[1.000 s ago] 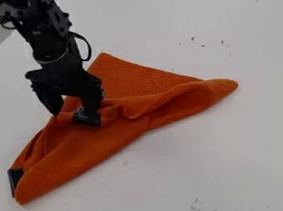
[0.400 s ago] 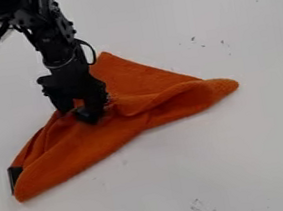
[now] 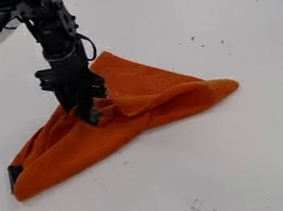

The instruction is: Unfold the cloth from top left to bottom right

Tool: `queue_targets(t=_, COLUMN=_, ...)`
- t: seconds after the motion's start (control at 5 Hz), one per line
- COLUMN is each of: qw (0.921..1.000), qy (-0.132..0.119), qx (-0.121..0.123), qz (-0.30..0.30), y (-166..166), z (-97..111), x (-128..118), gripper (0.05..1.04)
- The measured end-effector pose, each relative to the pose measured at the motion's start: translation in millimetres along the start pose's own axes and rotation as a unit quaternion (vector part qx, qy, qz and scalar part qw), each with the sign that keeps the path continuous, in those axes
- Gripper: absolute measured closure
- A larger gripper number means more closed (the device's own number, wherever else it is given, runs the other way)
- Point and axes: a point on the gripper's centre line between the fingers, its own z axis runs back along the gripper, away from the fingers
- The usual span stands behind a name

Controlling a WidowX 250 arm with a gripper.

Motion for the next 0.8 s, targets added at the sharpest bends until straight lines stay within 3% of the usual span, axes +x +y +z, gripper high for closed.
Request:
queue_targets(t=0.2, qw=0.9993, qy=-0.025, qx=0.019, qz=0.017, y=3, z=27, x=10, gripper=0.932)
queue_targets(t=0.4, qw=0.9974, qy=-0.024, qx=0.025, qz=0.063, y=-7, z=53, x=8, gripper=0.985)
queue_targets(t=0.6, qw=0.9925, qy=-0.018, qx=0.008, qz=0.121, y=-27, z=69, x=-7, gripper=0.995)
queue_targets(t=0.8, qw=0.9787, qy=-0.003, qx=-0.035, qz=0.202, y=-58, z=73, x=-41, gripper=0.996)
